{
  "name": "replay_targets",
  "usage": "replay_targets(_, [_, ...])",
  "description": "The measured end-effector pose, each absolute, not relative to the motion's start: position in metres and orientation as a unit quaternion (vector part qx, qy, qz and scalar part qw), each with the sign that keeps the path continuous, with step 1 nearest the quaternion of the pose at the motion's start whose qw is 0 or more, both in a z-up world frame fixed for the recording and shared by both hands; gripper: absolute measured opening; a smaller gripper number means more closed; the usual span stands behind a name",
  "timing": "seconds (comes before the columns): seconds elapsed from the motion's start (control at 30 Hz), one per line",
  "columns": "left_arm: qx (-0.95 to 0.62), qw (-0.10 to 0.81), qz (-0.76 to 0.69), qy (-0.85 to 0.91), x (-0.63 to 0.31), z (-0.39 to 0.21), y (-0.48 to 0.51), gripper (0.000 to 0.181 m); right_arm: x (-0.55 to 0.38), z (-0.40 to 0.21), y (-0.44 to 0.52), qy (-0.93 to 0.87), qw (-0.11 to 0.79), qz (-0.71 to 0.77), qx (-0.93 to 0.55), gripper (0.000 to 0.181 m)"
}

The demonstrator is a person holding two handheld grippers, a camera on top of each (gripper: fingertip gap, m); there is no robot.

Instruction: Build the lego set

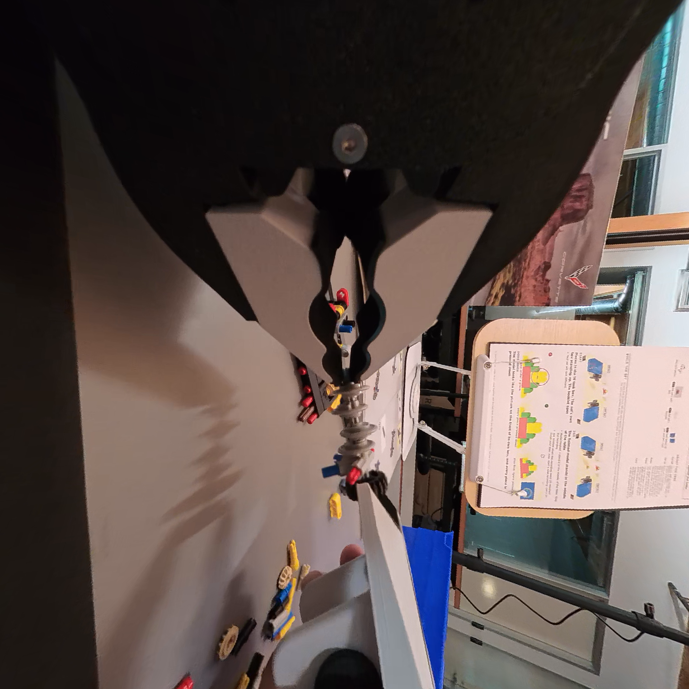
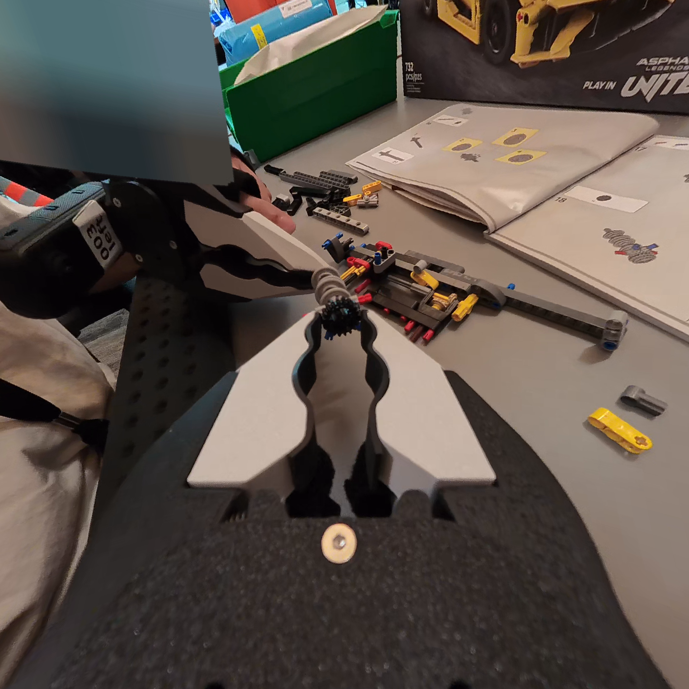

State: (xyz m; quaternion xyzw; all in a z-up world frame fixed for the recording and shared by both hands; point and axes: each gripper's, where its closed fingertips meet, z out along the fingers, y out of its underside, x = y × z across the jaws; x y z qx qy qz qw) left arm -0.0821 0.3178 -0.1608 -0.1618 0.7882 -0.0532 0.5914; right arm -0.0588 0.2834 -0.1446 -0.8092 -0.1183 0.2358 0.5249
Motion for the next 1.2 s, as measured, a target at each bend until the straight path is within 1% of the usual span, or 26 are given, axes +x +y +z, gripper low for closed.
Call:
replay_targets(0.3, [-0.162, 0.587, -0.04, 0.792, -0.0822, -0.1634, 0.3183, 0.002, -0.0579, -0.1489, 0.2854, -0.11, 0.518, 0.232, -0.816, 0.02])
replay_targets(0.6, [-0.161, 0.586, -0.034, 0.794, -0.0828, -0.165, 0.318, 0.002, -0.0671, -0.144, 0.282, -0.117, 0.515, 0.265, -0.807, 0.02])
replay_targets(0.7, [-0.164, 0.584, -0.044, 0.794, -0.0826, -0.1635, 0.3161, 0.002, -0.0579, -0.1456, 0.2865, -0.106, 0.524, 0.231, -0.813, 0.019])
replay_targets(0.77, [-0.164, 0.587, -0.049, 0.791, -0.0826, -0.1621, 0.3148, 0.002, -0.059, -0.1428, 0.2853, -0.1, 0.524, 0.251, -0.808, 0.019])
replay_targets(1.2, [-0.163, 0.579, -0.042, 0.798, -0.0829, -0.1669, 0.3144, 0.002, -0.0624, -0.1481, 0.2834, -0.107, 0.51, 0.254, -0.815, 0.02])
